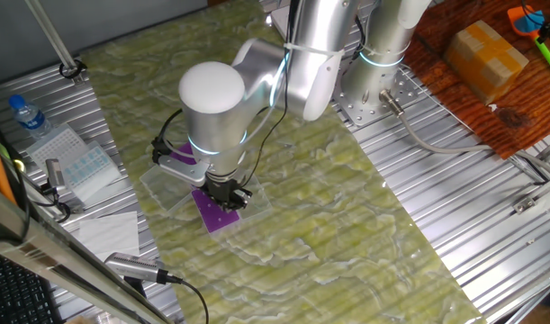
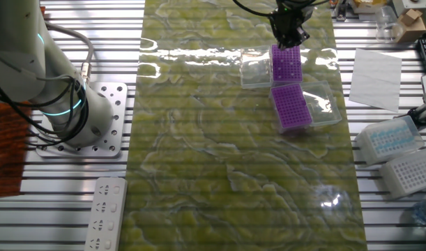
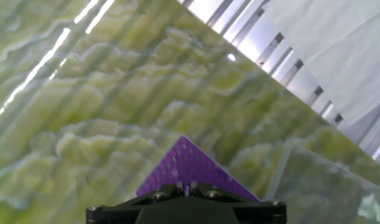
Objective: Transfer all small pipette tips from one holder to another
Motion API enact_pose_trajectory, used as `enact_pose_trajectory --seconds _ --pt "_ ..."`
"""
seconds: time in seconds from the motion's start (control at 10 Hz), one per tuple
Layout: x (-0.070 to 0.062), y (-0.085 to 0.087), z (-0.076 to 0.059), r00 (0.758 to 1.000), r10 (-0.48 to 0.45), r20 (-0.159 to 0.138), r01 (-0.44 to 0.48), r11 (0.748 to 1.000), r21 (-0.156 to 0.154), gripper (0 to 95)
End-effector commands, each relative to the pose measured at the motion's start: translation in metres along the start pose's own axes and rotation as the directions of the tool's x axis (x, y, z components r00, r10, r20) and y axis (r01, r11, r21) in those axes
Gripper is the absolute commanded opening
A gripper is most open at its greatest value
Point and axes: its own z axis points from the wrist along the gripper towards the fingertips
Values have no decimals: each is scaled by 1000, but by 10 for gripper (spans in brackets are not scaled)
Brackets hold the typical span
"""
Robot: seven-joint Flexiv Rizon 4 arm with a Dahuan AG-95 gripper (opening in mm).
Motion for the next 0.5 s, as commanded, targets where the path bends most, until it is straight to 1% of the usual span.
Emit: enact_pose_trajectory --seconds 0.1,0.5 --pt "-2 1 1 1000 1 4 -1 1000 1 0" --pt "-3 1 1 1000 -12 6 12 1000 9 0"
